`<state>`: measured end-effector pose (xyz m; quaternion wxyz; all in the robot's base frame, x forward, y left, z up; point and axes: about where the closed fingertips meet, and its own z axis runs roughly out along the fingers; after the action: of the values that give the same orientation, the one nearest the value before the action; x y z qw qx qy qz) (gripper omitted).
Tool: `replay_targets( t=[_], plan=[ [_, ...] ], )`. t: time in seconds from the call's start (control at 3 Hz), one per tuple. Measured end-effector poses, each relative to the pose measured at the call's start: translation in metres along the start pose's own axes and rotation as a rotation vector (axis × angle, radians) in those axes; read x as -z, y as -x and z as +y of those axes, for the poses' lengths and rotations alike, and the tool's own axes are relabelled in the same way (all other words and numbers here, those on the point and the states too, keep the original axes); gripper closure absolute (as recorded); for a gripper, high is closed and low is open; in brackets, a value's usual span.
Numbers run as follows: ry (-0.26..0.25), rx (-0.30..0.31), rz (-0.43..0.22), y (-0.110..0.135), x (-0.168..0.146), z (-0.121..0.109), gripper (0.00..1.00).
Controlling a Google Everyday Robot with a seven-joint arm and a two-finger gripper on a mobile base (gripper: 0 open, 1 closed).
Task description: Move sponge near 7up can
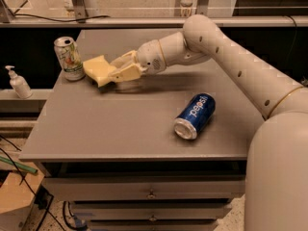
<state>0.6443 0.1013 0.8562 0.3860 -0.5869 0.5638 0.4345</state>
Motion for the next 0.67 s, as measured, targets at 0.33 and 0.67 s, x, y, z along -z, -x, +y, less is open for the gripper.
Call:
replay_targets(
  t=[0.33,0.67],
  plan=[
    [0.005,0.000,0.000,0.0003,-0.0029,0.0006,0.12],
    [0.010,0.000,-0.001,0.0006,-0.0055,0.0012,0.00]
  ],
)
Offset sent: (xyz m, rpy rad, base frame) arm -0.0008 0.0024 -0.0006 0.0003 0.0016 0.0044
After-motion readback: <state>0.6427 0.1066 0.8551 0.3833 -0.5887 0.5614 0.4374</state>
